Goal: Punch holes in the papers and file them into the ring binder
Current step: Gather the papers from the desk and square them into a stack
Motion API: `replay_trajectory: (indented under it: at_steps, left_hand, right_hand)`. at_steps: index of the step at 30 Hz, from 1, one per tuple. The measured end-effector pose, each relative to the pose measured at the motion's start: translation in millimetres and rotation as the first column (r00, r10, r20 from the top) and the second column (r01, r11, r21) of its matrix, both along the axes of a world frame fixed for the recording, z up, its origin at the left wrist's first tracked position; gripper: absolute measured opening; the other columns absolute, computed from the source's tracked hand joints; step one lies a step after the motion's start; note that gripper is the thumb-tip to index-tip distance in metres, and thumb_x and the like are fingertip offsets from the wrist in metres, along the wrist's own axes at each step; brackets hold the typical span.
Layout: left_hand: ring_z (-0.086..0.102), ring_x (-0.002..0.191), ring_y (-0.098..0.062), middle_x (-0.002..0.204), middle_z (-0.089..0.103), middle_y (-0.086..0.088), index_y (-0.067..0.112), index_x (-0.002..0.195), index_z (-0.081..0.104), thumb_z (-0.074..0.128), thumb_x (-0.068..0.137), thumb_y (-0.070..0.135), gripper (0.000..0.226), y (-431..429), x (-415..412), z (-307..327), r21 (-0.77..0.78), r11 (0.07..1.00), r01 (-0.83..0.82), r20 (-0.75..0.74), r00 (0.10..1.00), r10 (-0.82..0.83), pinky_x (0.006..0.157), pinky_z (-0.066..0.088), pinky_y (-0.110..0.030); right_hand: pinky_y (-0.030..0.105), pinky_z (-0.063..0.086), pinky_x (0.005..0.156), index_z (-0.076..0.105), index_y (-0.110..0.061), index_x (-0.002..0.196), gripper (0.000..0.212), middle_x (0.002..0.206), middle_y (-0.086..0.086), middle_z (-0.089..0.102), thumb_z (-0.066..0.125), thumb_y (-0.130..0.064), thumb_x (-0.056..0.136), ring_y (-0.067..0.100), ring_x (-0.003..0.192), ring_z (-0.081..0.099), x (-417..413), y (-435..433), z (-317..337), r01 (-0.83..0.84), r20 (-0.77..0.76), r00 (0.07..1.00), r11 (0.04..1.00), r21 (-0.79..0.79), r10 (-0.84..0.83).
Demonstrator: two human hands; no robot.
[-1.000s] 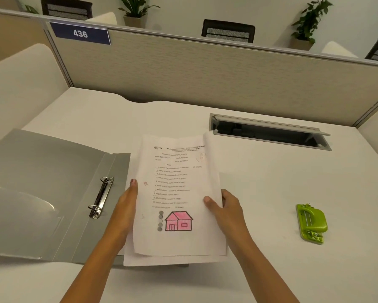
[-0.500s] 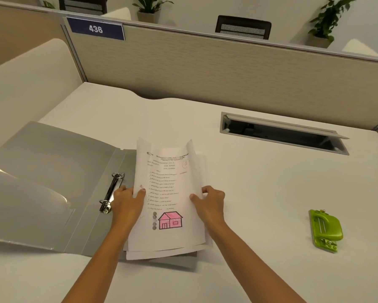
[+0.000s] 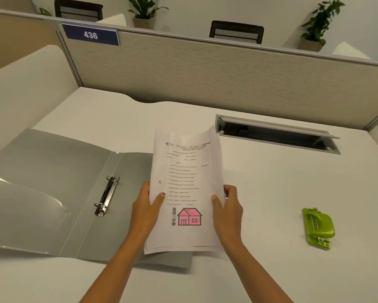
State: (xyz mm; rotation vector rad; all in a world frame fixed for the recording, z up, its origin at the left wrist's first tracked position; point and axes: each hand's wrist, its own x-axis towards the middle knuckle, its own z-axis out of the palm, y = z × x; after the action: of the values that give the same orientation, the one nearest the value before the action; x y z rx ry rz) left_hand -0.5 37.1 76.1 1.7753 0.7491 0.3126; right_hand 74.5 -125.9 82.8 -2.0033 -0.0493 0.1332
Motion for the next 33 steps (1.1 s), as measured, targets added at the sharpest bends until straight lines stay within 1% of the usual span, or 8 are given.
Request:
replay_trajectory:
  at_steps: [3, 8, 12, 16, 20, 25, 29, 33]
  left_hand:
    - [0.069, 0.082, -0.01, 0.099, 0.067, 0.004, 0.031, 0.117, 0.029, 0.054, 0.094, 0.011, 0.04, -19, 7, 14, -0.034, 0.999, 0.011, 0.156, 0.988, -0.006, 0.057, 0.055, -0.019]
    - [0.07, 0.087, -0.009, 0.107, 0.066, 0.004, 0.043, 0.118, 0.02, 0.056, 0.092, 0.006, 0.057, -53, 27, 44, -0.052, 0.997, 0.059, 0.402, 0.915, -0.033, 0.065, 0.056, -0.019]
    - [0.061, 0.097, 0.009, 0.114, 0.053, 0.017, 0.041, 0.12, 0.023, 0.06, 0.089, 0.013, 0.056, -75, 47, 71, -0.02, 0.998, 0.066, 0.534, 0.844, -0.046, 0.068, 0.054, -0.012]
    - [0.061, 0.107, -0.007, 0.116, 0.055, 0.02, 0.042, 0.122, 0.023, 0.064, 0.086, 0.016, 0.06, -90, 62, 84, -0.075, 0.993, 0.09, 0.638, 0.77, -0.022, 0.073, 0.059, -0.028]
    - [0.065, 0.105, -0.022, 0.118, 0.061, 0.0, 0.043, 0.126, 0.025, 0.064, 0.085, 0.029, 0.058, -97, 65, 77, -0.055, 0.983, 0.174, 0.641, 0.761, -0.099, 0.072, 0.06, -0.036]
    - [0.068, 0.094, -0.017, 0.104, 0.064, 0.014, 0.044, 0.113, 0.046, 0.051, 0.087, 0.038, 0.027, -111, 67, 68, -0.026, 0.98, 0.196, 0.526, 0.837, -0.153, 0.065, 0.059, -0.025]
    - [0.067, 0.09, -0.009, 0.1, 0.062, 0.015, 0.048, 0.109, 0.046, 0.05, 0.092, 0.034, 0.022, -114, 64, 73, 0.041, 0.99, 0.135, 0.55, 0.824, -0.135, 0.062, 0.057, -0.019]
    - [0.066, 0.095, -0.008, 0.103, 0.063, 0.017, 0.052, 0.109, 0.043, 0.056, 0.091, 0.031, 0.03, -109, 63, 73, 0.077, 0.994, 0.078, 0.569, 0.815, -0.108, 0.065, 0.058, -0.02]
  right_hand:
    - [0.009, 0.054, 0.056, 0.036, -0.028, 0.106, 0.024, 0.104, -0.007, 0.058, 0.054, -0.017, 0.094, 0.013, 0.084, 0.065, 0, -19, 12, 0.069, 0.12, 0.99, 0.993, 0.091, -0.08]
    - [0.015, 0.056, 0.064, 0.034, -0.033, 0.121, 0.042, 0.101, -0.009, 0.064, 0.057, -0.015, 0.092, 0.005, 0.089, 0.067, 6, -46, 42, 0.175, 0.283, 0.925, 0.944, 0.281, -0.255]
    - [0.012, 0.055, 0.064, 0.036, -0.03, 0.122, 0.043, 0.101, -0.011, 0.062, 0.059, -0.013, 0.091, -0.003, 0.091, 0.064, 17, -63, 63, 0.198, 0.352, 0.878, 0.916, 0.348, -0.323]
    - [0.003, 0.049, 0.064, 0.042, -0.022, 0.114, 0.034, 0.102, -0.009, 0.058, 0.061, -0.012, 0.088, -0.012, 0.091, 0.059, 20, -80, 72, 0.198, 0.412, 0.846, 0.916, 0.348, -0.339]
    - [0.009, 0.053, 0.061, 0.039, -0.033, 0.112, 0.036, 0.107, -0.005, 0.057, 0.062, -0.023, 0.087, 0.004, 0.093, 0.059, 15, -93, 62, 0.278, 0.35, 0.845, 0.892, 0.357, -0.404]
    - [0.014, 0.056, 0.061, 0.041, -0.045, 0.106, 0.028, 0.106, -0.008, 0.059, 0.049, -0.021, 0.095, 0.012, 0.095, 0.061, 13, -97, 50, 0.303, 0.283, 0.863, 0.878, 0.371, -0.418]
    - [0.014, 0.055, 0.064, 0.044, -0.024, 0.107, 0.012, 0.109, 0.0, 0.06, 0.047, -0.024, 0.095, 0.021, 0.096, 0.061, 15, -100, 53, 0.333, 0.337, 0.826, 0.873, 0.357, -0.453]
    - [0.007, 0.052, 0.062, 0.047, -0.01, 0.111, 0.022, 0.109, 0.005, 0.061, 0.042, -0.026, 0.096, 0.02, 0.094, 0.059, 13, -102, 48, 0.337, 0.361, 0.809, 0.869, 0.362, -0.464]
